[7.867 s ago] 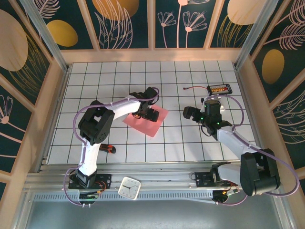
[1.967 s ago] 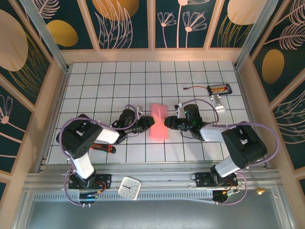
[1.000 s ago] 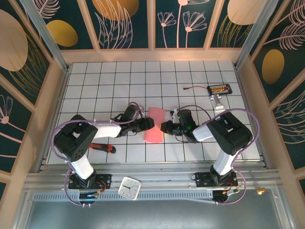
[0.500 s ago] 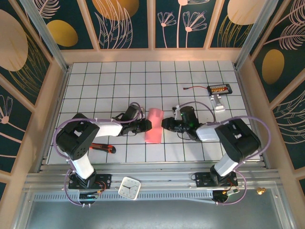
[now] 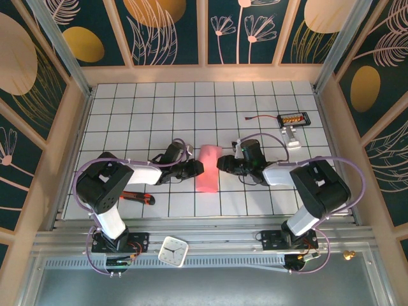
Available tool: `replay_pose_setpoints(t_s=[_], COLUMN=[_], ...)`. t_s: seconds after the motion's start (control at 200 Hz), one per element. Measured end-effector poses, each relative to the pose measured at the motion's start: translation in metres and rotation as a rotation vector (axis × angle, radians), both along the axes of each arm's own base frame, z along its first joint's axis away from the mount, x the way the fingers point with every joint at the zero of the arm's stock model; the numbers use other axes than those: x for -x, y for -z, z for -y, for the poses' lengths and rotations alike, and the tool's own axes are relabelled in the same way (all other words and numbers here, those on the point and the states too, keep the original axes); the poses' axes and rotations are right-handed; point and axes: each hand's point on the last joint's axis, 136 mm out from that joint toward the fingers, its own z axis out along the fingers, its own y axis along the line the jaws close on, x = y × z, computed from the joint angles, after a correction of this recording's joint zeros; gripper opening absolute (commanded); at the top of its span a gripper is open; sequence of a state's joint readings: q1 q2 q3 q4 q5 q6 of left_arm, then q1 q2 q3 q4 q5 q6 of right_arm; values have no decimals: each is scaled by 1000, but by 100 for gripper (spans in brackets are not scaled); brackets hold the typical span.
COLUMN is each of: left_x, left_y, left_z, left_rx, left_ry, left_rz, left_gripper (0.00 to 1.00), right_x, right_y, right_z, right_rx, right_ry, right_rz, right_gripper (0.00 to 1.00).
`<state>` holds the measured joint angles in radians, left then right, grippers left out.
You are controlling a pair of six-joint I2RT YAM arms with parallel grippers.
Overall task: Fold a paper plane with a square sheet of paper (pick it up from the middle)
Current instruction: First fold in half a square sheet of paper at the center of the table.
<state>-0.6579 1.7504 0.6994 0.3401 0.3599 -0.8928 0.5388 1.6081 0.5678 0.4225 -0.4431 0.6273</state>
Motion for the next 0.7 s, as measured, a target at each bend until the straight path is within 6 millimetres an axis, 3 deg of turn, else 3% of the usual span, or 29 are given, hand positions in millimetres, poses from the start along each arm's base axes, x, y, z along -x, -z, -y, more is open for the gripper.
replay_pose_setpoints(t_s=[0.415,0.701], left_x=[-1,-5], left_y=[-1,-6], left_z=[0,-2], left_rx=[-14,-99], left_ry=[13,34], left_rz=[6,42], left_gripper=[34,61], right_x=[-9,-10], right_y=[20,22], right_z=[-17,-16], right_rx=[-7,-3], right_ry=[-30,-20], right_rz=[-23,-21], right_gripper=[20,18])
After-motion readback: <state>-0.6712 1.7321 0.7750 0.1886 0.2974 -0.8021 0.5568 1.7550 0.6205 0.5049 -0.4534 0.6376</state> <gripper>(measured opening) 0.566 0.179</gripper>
